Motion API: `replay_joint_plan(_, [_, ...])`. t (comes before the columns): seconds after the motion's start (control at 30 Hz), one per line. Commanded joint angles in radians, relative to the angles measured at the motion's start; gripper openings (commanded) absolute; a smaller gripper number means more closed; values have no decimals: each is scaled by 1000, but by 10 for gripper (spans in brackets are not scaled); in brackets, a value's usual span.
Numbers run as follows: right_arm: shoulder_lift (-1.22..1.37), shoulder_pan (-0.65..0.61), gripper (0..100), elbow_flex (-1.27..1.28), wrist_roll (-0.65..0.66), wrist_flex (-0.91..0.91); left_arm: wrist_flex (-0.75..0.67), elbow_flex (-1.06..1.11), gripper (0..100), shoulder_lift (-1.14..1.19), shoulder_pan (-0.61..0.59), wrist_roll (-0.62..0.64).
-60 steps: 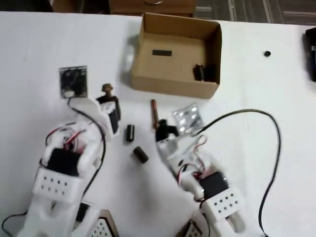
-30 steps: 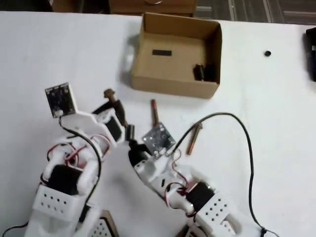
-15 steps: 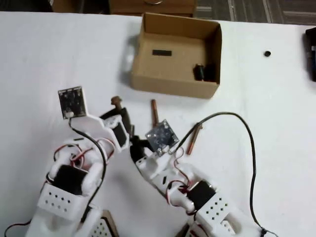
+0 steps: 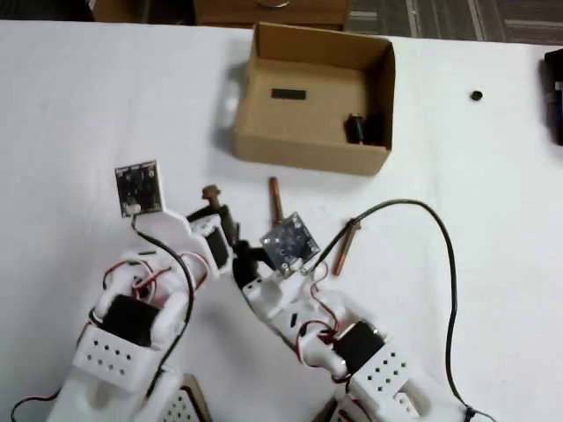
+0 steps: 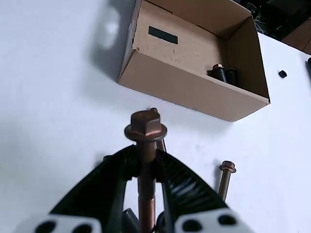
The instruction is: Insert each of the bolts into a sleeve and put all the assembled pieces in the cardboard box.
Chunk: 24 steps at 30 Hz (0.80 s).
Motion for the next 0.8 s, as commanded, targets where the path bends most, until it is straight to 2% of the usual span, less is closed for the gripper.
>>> replay_joint_plan(0.0, [-28, 1, 20, -12, -2, -24, -23, -12, 24, -15, 46, 12])
replay_joint_plan(0.23, [-28, 1, 20, -9, -2, -18, -95, -18, 24, -15, 55, 6])
replay_joint_plan(0.37, [-28, 2, 20, -9, -2, -18, -86, -70, 24, -15, 23, -28])
replay_joint_plan(0.77, [-22, 4, 20, -8, -2, -21, -32, -107, 24, -15, 29, -29])
